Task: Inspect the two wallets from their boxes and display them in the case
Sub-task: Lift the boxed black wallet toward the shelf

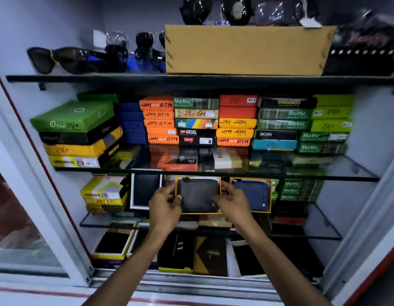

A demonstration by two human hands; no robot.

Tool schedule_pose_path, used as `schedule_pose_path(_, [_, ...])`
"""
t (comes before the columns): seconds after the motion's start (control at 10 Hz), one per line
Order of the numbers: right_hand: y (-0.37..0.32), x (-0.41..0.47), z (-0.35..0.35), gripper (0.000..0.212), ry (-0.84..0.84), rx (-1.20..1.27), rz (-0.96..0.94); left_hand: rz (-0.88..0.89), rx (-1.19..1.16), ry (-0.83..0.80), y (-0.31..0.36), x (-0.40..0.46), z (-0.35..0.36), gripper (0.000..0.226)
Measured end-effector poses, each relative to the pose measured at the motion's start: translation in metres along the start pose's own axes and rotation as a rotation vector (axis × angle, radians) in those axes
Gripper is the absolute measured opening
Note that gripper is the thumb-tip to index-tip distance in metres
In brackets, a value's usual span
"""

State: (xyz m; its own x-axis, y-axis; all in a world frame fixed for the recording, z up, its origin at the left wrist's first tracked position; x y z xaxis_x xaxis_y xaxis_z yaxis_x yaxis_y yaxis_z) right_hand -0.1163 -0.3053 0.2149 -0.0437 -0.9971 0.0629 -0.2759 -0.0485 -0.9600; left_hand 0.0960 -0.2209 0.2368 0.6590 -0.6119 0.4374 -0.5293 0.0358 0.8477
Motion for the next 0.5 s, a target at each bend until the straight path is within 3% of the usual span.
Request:
schedule_pose_path(0.3, [0.033,0.04,0.026,0.059,0.003,-0.045,0.05,-0.068,0.058,-0.184,-0.03,0.009,0.058,0.058])
schedule_pose_path(0.5, [0.038,0.043,0.033,0.076,-0.024,-0.037,0.016,-0.061,0.056,-0.247,-0.031,0.002,0.062,0.074])
Point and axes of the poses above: each hand's wrist, its own x-axis towards the middle knuckle, its own z-axis out of the palm, y = z × x, the point moved 10 cm from there along x, towards the middle knuckle, and after that the axes turned 12 degrees about y, right-handed, at the moved point
